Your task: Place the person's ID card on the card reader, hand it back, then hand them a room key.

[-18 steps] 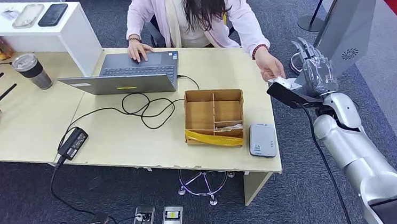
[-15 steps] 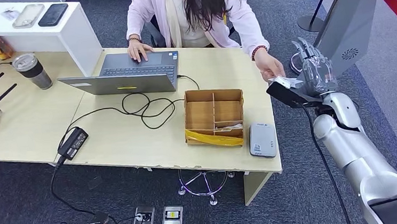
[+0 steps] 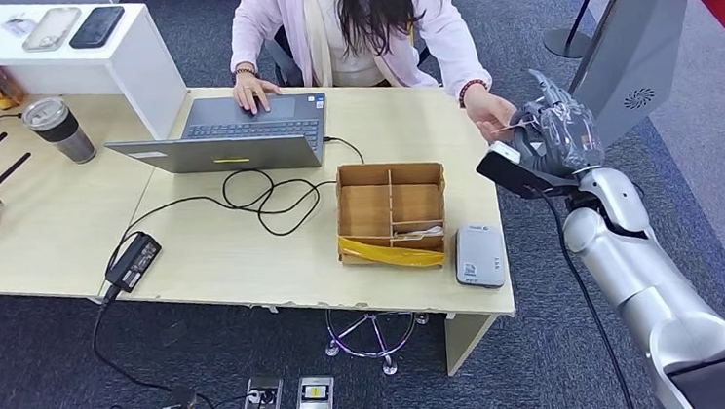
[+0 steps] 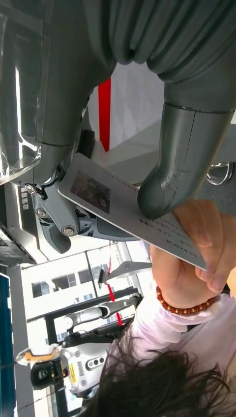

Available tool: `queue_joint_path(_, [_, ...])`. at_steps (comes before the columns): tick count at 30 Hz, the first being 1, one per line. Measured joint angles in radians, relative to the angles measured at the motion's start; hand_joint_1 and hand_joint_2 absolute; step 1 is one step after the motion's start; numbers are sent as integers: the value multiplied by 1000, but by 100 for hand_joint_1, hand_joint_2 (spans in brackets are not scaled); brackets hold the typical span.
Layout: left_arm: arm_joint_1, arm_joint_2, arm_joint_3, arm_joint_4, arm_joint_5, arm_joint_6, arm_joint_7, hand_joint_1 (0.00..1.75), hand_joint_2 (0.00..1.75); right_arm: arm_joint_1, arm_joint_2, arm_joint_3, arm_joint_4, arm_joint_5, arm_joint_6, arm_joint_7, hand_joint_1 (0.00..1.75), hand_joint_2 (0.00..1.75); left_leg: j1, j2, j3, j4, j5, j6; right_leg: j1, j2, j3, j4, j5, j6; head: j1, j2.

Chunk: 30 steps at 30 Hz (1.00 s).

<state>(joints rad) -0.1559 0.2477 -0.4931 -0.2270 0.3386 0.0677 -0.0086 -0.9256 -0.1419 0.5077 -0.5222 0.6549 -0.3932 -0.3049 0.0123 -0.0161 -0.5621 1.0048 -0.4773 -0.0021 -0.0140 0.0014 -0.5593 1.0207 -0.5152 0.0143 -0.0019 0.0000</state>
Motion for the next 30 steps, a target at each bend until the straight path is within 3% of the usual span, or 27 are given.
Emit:
queue_joint_path(15, [0, 0, 4, 0, 3, 0, -8, 0, 0, 5, 17, 0, 0, 8, 27, -15, 175, 175, 0, 0, 0, 0, 0, 0, 0, 0, 0, 0, 0, 0, 0, 0])
queue_joint_path(30, [1, -2, 39, 0, 34, 28, 7, 0, 0, 84, 9, 1, 0, -4, 88, -36, 175, 175, 0, 0, 0, 0, 0, 0, 0, 1, -1, 0, 0, 0, 0, 0])
